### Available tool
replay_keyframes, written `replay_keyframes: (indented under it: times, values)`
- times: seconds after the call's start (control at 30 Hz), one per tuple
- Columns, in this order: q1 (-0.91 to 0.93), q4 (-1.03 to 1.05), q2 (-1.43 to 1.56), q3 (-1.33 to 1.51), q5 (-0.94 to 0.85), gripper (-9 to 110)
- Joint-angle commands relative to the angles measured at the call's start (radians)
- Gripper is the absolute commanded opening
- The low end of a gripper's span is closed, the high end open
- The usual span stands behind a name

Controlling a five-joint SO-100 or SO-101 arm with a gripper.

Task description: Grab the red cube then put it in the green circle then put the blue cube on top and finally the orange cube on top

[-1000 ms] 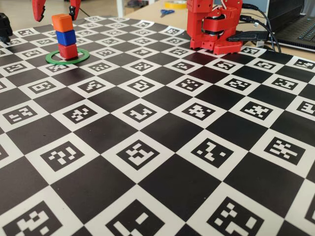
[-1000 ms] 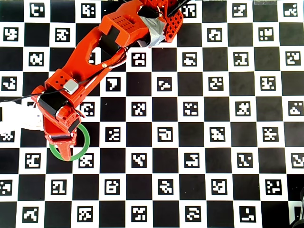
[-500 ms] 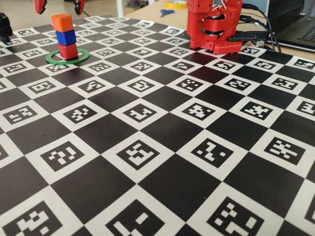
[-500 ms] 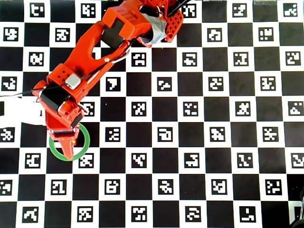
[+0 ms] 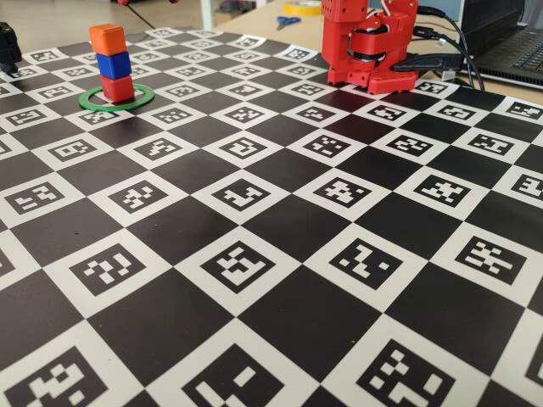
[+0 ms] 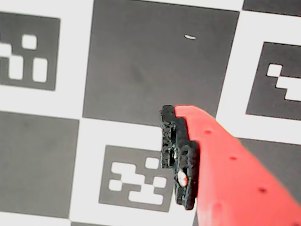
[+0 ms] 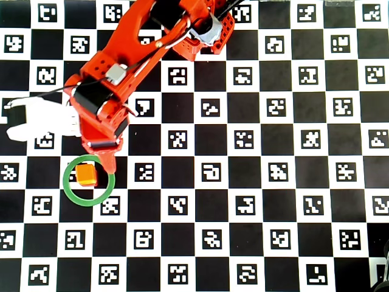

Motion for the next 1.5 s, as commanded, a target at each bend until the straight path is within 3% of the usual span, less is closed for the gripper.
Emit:
replay_keyframes:
  times: [0.0,0.13,0.2,0.37,0.87,1.17,1.47]
  values:
    - [-0.02,-0.075,0.195,0.115,-0.017,25]
    - [-0.051,-0.127,0.284,0.255,-0.04,17]
    - [-0.072,-0.146,0.327,0.324,-0.064,4]
    - [-0.114,-0.215,0.445,0.499,-0.121,-5]
    - [-0.325,-0.515,0.831,1.114,-0.393,-6]
    - [-0.497,-0.565,1.134,1.351,-0.374,-6]
    - [-0.506,-0.598,1.379,1.559,-0.448,-6]
